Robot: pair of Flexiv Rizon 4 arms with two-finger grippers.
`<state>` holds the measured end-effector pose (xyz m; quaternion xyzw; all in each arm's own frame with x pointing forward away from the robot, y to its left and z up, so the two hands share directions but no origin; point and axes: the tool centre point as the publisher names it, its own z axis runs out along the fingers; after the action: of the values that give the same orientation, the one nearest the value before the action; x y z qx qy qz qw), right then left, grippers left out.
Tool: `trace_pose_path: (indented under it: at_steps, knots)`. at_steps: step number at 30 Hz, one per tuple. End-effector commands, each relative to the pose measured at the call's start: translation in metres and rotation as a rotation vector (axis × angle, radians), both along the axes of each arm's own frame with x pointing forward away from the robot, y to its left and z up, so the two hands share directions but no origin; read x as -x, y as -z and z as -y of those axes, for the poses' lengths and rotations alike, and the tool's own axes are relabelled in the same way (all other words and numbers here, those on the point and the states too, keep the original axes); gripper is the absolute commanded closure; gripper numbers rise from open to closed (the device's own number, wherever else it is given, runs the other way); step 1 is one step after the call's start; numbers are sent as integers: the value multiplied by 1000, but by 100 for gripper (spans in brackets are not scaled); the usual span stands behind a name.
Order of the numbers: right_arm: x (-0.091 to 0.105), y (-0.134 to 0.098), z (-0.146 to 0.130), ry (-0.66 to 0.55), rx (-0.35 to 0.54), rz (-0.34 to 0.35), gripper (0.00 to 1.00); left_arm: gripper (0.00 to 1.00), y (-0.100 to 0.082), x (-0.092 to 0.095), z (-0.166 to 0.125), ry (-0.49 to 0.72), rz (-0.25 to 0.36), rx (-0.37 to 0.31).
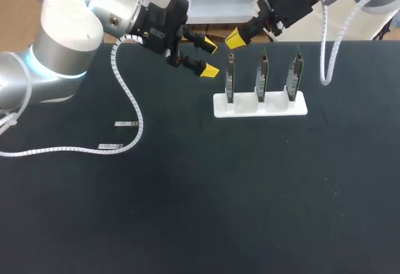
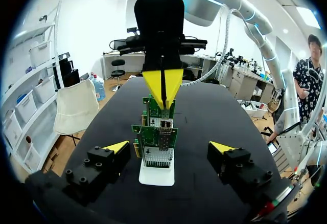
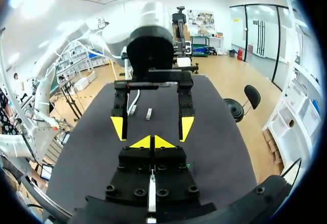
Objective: Pick up the optical module with the left hand, and insert it into the network port with the right hand.
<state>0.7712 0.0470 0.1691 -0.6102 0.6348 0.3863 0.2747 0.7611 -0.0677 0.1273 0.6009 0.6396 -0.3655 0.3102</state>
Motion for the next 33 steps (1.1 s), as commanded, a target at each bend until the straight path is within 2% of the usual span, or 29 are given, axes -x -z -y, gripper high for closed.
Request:
trace_pose_path:
  at_steps: [1,19,26,33]
  knots:
    - [2,-7,16,7,-19,3,100,0,0,-2,0,4,-1,-1]
    - [15,-5,92,10,5,36,100,0,0,-2,0,4,-1,-1]
    - [17,0,108,8,22,51,100,0,0,-2,0,4,-1,-1]
    - [15,5,113,-2,30,48,100,0,0,-2,0,4,-1,-1]
